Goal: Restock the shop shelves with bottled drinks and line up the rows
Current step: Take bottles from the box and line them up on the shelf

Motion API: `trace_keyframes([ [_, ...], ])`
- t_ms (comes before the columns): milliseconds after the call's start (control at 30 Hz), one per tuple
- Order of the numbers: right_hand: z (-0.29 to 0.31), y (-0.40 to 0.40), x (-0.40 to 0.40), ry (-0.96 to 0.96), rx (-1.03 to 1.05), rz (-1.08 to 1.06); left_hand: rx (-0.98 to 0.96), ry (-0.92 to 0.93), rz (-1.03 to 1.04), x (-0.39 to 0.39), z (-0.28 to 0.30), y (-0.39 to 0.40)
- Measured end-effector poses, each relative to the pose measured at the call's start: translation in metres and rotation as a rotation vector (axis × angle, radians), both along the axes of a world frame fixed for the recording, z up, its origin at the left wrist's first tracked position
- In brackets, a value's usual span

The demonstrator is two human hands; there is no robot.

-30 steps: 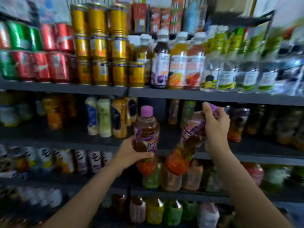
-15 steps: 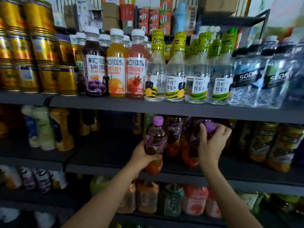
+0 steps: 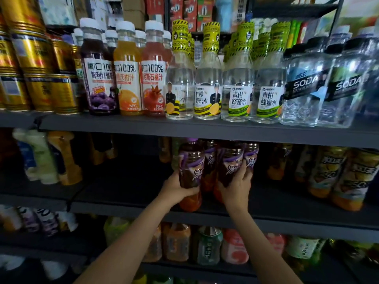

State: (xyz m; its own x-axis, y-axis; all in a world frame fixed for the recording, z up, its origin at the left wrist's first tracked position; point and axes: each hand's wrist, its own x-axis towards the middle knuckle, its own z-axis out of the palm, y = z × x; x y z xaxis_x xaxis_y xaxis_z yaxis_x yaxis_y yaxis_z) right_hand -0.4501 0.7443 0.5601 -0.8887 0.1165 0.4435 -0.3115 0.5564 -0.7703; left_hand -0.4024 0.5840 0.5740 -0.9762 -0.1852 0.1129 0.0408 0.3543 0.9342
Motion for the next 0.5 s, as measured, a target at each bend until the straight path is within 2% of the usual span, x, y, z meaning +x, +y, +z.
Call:
trace_keyframes([
  [233, 0.001, 0.003, -0.012, -0.094, 0.022, -0.050, -0.042, 0.016, -0.001, 0.003, 0.002, 0.003],
  [500, 0.002, 0.016, -0.023, -0.089, 0.001, -0.053, -0.147, -0.008, -0.034, -0.001, 0.008, 0.022],
])
